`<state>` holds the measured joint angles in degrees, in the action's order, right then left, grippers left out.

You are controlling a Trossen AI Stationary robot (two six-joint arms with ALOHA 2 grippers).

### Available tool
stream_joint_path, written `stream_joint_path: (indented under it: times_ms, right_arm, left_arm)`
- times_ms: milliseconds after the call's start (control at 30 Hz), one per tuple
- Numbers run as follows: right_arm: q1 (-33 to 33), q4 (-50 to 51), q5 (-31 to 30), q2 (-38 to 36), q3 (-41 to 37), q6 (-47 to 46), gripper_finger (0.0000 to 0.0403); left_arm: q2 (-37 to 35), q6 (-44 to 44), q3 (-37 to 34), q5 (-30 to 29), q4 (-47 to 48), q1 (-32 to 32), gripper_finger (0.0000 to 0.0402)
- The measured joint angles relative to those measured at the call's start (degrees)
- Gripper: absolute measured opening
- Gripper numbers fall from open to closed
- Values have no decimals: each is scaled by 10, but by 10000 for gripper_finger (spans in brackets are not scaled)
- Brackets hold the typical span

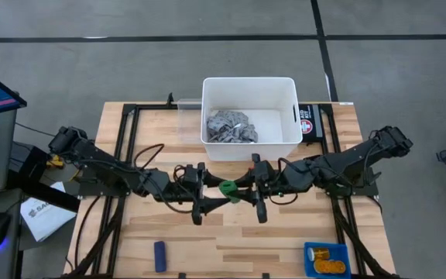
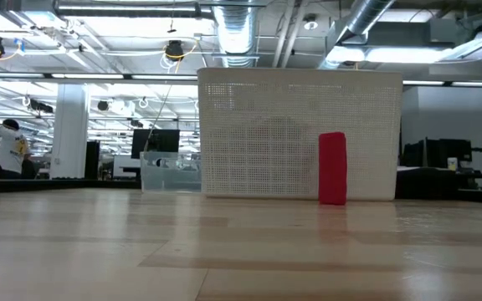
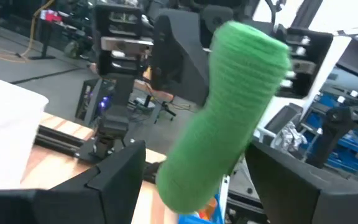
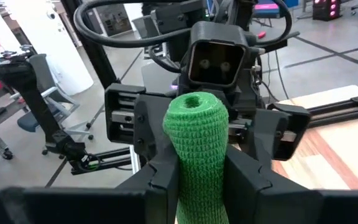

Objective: Pick & Place Medicine items
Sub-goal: Put the green rolled bandage into the transparent bin

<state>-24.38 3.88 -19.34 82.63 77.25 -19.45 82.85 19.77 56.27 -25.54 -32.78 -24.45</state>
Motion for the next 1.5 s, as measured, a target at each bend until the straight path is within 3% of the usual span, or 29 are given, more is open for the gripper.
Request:
stream_joint_path:
  times_ms: [300,667,767,1133,1300,1500]
  right_arm:
    - [22,-2,14,3,0,4,87]
    - [33,-7,40,3,0,17,87]
    - [33,-14,41,-1,0,19,91]
    - [31,55,39,-57,2,1,183]
    - [17,133,8,-97,1,-15,220]
    - [-16,288,-43,-144,0,-87,230]
  left_arm:
    - [0,2,0,12,-10,10,241]
    - [0,2,0,15,-14,14,74]
    - [0,5,1,16,-18,14,45]
    - [-12,17,0,12,36,13,52]
    - [-81,48,0,-71,196,0,49]
    - [-221,141,0,-261,437,-42,47]
